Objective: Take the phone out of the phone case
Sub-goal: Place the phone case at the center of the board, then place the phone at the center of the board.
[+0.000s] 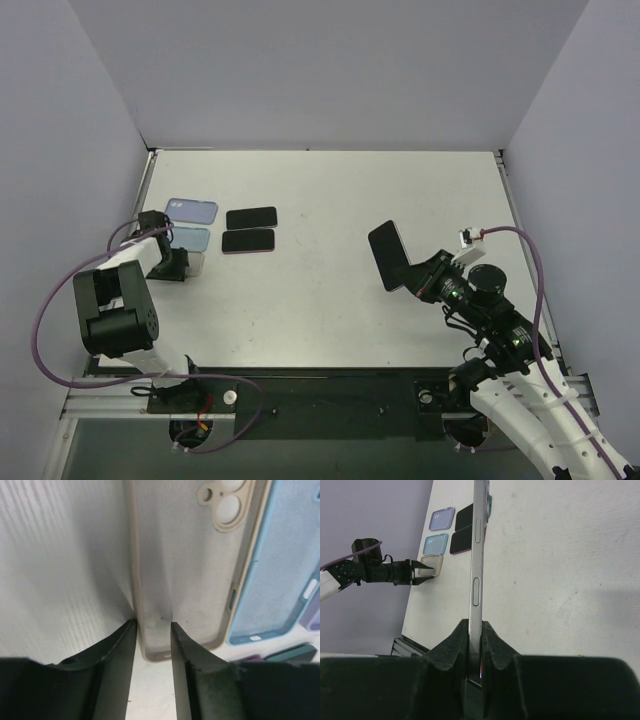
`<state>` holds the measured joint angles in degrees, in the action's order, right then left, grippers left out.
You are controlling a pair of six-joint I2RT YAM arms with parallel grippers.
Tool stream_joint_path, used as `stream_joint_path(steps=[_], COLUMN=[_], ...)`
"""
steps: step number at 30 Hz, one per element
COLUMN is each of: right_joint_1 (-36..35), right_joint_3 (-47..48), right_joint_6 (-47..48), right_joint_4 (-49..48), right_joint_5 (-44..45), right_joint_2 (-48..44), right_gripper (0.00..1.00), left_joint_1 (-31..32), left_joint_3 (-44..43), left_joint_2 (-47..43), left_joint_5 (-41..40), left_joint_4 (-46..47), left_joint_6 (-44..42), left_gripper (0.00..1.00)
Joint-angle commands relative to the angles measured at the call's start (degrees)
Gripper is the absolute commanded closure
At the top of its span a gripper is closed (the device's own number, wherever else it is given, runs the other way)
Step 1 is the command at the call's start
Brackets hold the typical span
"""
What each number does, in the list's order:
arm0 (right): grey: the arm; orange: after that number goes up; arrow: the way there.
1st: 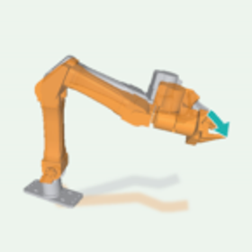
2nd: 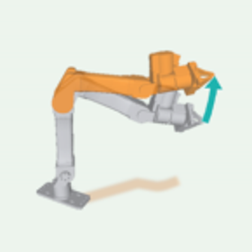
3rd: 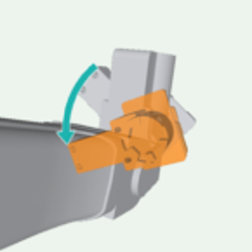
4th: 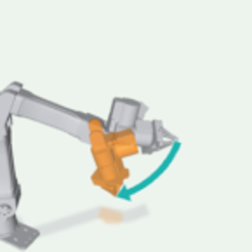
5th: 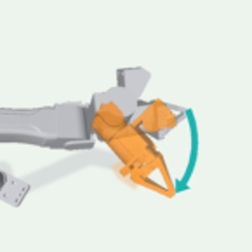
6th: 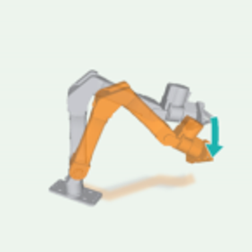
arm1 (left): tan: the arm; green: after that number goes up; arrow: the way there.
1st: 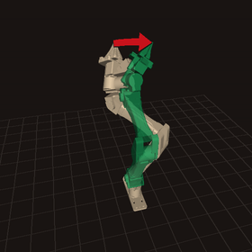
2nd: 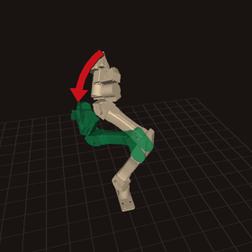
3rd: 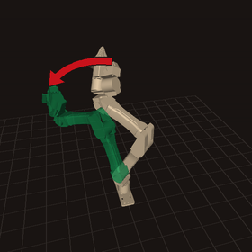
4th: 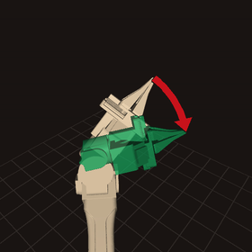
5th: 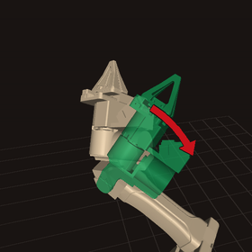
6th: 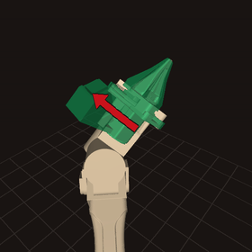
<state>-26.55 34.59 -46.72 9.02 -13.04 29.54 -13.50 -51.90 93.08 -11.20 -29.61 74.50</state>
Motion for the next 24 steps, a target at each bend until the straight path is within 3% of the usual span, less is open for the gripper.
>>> stream_joint_path(steps=[1, 3, 4, 10, 15, 18, 20, 21, 22, 23, 24], right_joint_1=[0.35, 0.35, 0.35, 0.27, 0.35, 0.44, 0.44, 0.44, 0.44, 0.44, 0.35], right_joint_3=[0.13, -0.05, -0.22, -1.54, -3.30, -3.04, -2.77, -2.95, -3.12, -3.47, -3.91], right_joint_6=[-0.39, -0.13, -0.13, 0.22, -1.26, -2.06, -2.85, -3.98, -4.95, -6.96, -8.11], right_joint_4=[-6.38, -6.47, -6.55, -8.49, -16.03, -19.29, -21.93, -24.81, -26.84, -30.25, -32.72], right_joint_5=[-1.11, -1.20, -1.29, -3.22, -7.79, -11.73, -14.19, -15.34, -17.61, -18.33, -20.08], right_joint_2=[0.08, 0.43, 0.95, 3.59, 8.15, 11.41, 13.70, 15.27, 15.98, 17.47, 18.00], right_gripper=[1.00, 1.00, 1.00, 1.00, 1.00, 1.00, 1.00, 1.00, 1.00, 1.00, 1.00], left_joint_1=[0.49, 0.31, -0.03, -1.18, 7.48, 17.17, 23.32, 26.99, 28.68, 32.97, 35.36], left_joint_3=[0.66, 0.92, 1.10, 4.87, 8.92, 10.49, 15.30, 17.16, 21.53, 23.23, 26.29], left_joint_2=[-1.58, -2.72, -3.86, -12.89, -23.28, -29.16, -32.86, -34.70, -35.33, -36.20, -36.39], left_joint_5=[4.95, 6.36, 6.80, 11.20, 14.45, 19.52, 28.98, 32.96, 38.65, 40.19, 40.73], left_joint_4=[2.27, 2.27, 2.18, 0.25, 5.41, 14.20, 26.31, 38.53, 43.96, 55.16, 58.92], left_joint_6=[1.27, 1.00, 0.82, -3.30, -14.10, -22.88, -24.14, -23.27, -19.95, -18.27, -15.38], left_gripper=[0.52, 0.34, 0.20, 0.15, 0.16, 0.16, 0.16, 0.15, 0.14, 0.13, 0.13])
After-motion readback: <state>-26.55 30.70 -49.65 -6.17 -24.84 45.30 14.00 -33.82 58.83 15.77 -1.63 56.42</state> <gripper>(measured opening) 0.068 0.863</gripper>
